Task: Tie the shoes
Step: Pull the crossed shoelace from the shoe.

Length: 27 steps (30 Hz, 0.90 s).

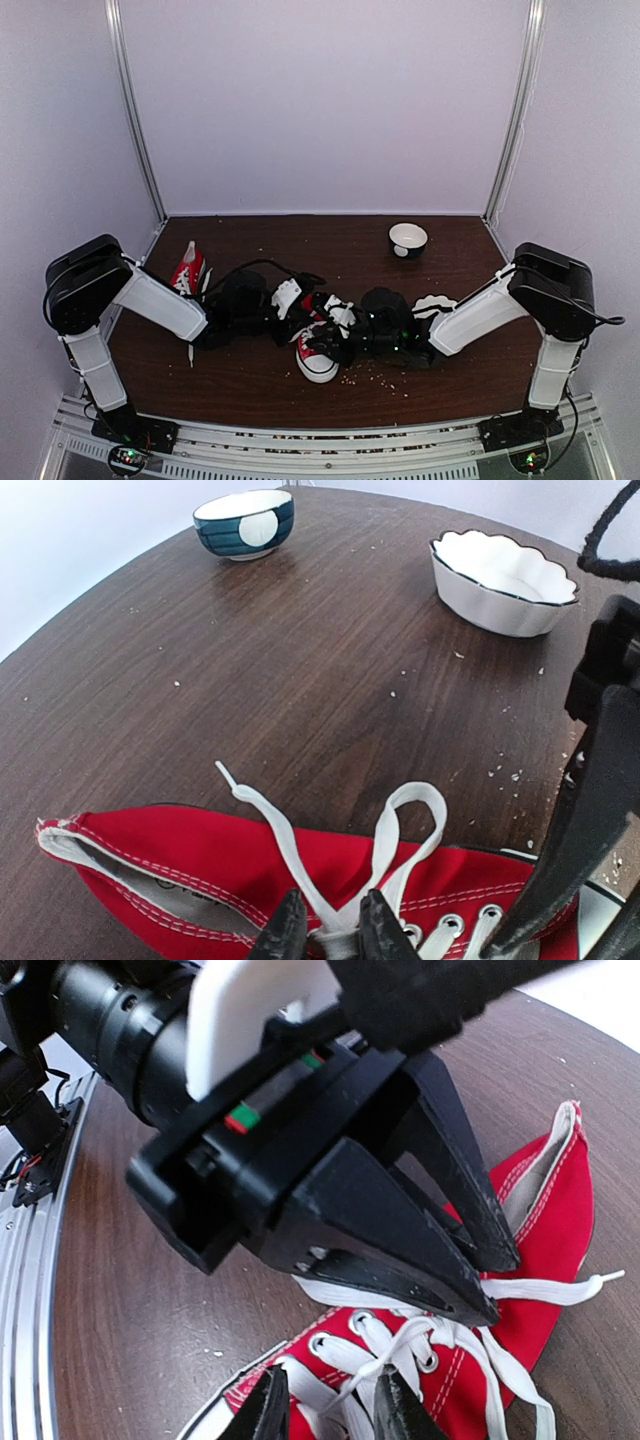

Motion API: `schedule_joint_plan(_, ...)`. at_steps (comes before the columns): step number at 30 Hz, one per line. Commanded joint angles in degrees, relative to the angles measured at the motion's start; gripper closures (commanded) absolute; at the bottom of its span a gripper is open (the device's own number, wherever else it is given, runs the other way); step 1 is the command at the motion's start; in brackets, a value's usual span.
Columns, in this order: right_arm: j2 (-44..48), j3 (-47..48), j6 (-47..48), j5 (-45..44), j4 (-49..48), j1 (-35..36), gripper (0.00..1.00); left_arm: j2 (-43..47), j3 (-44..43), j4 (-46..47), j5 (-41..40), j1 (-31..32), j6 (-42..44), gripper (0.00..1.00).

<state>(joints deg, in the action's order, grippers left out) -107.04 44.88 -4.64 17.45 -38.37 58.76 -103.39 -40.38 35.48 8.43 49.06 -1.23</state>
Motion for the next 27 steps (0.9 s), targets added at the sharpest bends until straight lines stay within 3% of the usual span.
schedule_joint_plan(1,-1.24,0.74,1.03,-2.58,1.35,0.24,0.72,-0.41,0.04,0.37,0.24,-0.81,-0.28,0.81)
schedule_joint_plan(7,-2.03,1.19,1.55,-4.72,3.08,0.18,0.74,-0.40,0.04,0.23,0.19,-0.81,-0.22,0.81)
schedule_joint_plan(12,-1.69,1.25,1.34,-4.37,2.93,0.15,0.85,-0.40,-0.03,0.29,0.19,-0.79,-0.26,0.81)
schedule_joint_plan(27,0.17,0.52,-2.37,-0.18,1.39,-0.92,0.90,-0.58,-0.05,0.29,0.38,-0.79,-0.22,0.81)
